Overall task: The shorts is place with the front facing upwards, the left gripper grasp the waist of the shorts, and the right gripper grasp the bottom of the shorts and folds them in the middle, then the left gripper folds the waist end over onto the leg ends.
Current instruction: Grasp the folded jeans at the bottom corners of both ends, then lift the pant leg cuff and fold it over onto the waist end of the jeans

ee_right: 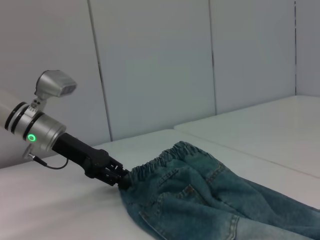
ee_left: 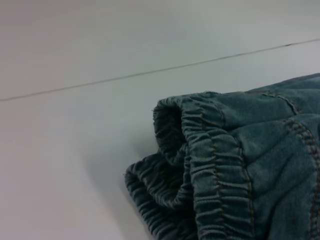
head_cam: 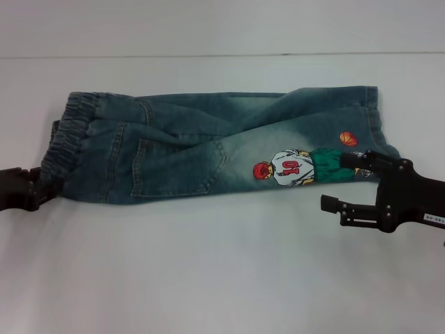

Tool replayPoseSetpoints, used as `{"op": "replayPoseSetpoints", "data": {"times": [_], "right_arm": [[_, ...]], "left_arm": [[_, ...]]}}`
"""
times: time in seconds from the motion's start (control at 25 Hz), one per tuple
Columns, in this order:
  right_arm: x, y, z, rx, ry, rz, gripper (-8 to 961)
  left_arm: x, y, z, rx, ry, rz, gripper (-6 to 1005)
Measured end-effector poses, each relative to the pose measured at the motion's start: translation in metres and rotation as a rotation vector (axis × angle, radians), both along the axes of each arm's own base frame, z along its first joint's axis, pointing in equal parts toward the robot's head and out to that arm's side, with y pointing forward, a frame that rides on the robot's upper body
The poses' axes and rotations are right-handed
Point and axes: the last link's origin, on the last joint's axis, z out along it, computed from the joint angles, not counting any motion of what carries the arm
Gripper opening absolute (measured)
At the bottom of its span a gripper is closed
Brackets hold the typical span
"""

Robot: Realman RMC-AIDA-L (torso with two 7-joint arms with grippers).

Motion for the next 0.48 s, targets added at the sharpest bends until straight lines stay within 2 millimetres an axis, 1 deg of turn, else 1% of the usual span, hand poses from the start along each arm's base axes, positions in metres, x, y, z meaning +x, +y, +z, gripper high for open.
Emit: {"op": "replayPoseSetpoints", "data": {"times": [0.04, 0.24, 0.48], "right_arm": [[0.000, 0.001, 0.000, 0.001, -0.001, -0.001, 946], [0.000, 0.005, -0.002, 0.007, -0.011, -0.009, 946], [0.000, 0.006, -0.002, 0.010, -0.012, -0.011, 946]], "left_arm": [[0.001, 0.000, 0.000, -0.001, -0.003, 0.000, 436], [0.007, 0.003, 0.002, -0.015, -0.041, -0.002, 347], [0.013, 0.006, 0.002, -0.027, -0.072, 0.002, 269]]}}
